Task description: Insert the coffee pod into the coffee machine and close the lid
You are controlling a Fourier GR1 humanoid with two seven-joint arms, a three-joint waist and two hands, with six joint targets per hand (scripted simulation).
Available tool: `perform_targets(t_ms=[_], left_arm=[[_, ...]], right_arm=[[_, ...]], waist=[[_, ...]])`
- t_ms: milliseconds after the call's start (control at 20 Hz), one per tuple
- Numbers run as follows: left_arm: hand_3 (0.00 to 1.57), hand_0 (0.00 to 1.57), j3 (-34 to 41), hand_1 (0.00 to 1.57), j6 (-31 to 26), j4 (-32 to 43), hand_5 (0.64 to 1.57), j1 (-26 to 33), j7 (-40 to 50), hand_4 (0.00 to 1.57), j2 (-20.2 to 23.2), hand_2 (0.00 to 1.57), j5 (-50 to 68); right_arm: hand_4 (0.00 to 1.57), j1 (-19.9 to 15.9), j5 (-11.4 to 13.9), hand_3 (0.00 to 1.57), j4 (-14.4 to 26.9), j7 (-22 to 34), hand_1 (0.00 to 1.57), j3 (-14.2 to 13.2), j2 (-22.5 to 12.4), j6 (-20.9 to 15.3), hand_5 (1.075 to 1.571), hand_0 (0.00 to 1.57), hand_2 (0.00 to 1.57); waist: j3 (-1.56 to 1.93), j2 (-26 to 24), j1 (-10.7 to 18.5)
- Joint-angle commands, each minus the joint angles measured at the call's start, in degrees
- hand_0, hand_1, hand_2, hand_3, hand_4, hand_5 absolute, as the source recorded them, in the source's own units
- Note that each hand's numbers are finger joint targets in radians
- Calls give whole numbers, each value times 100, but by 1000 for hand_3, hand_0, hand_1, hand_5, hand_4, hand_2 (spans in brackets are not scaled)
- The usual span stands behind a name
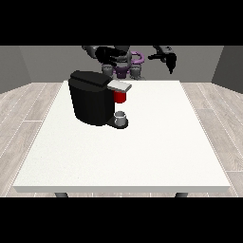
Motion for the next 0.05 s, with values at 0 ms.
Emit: perform_targets(t_ms=[0], left_arm=[[0,0,190,0,-64,25,1571,539,-259,192,131,0,98]], right_arm=[[157,1046,-156,0,-270,-527,0,49,-19,245,1571,0,0]], waist=[[-9,-279,-365]])
